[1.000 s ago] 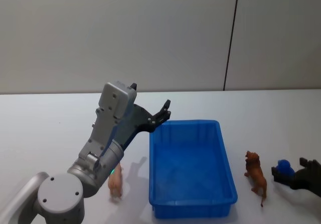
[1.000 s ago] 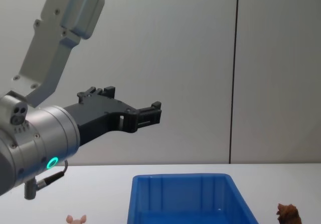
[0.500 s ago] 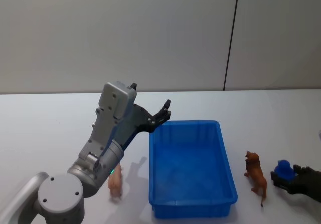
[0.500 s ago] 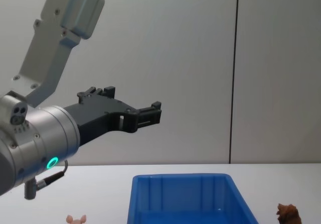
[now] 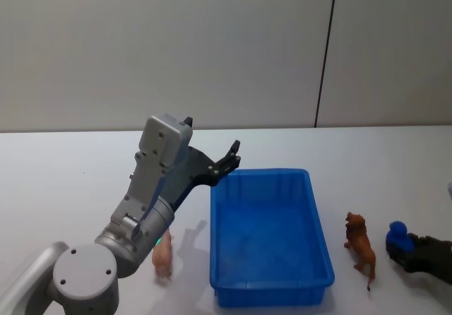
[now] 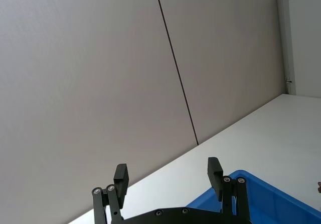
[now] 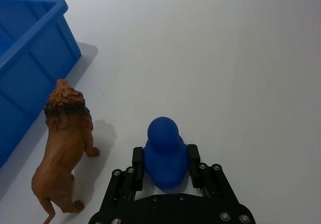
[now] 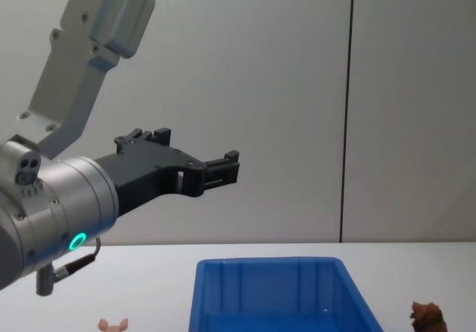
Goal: Pick up the two dolls from the table and place them into the box.
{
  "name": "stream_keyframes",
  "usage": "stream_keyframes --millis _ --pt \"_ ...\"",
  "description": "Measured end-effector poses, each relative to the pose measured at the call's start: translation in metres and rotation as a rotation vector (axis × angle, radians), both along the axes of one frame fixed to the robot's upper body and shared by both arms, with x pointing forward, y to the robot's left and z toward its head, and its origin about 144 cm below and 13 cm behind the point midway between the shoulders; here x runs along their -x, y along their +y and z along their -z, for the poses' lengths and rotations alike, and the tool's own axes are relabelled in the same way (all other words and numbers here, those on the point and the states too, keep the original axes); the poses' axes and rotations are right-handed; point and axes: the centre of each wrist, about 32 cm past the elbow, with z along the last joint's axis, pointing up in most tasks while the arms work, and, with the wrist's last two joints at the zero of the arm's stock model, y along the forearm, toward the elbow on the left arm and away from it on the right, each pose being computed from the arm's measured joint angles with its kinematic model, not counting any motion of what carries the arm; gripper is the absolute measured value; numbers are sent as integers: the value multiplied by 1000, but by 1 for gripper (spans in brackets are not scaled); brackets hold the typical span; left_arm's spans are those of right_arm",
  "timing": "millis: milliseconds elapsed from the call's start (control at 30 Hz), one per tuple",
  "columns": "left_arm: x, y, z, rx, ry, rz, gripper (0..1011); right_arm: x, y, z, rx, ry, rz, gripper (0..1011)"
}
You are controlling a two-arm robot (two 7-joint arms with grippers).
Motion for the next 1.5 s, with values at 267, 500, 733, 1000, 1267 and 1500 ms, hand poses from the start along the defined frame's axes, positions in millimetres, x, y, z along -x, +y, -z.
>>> stream_keyframes --millis 267,500,733,1000,1267,1500 --pt "0 0 0 0 0 0 1001 -1 0 -3 -11 -55 1 458" --pt "0 0 0 0 0 0 1001 -2 3 -12 -22 -135 -5 414" --pt "0 0 0 0 0 0 1001 -4 9 -26 -38 -229 -31 371" --pt "0 0 0 0 0 0 1001 -10 23 -47 -67 -310 -108 318" --pt "0 0 0 0 0 0 1001 -19 40 -62 -94 -345 -209 266" --pt "0 0 0 0 0 0 1001 -31 58 -69 -106 -337 -306 225"
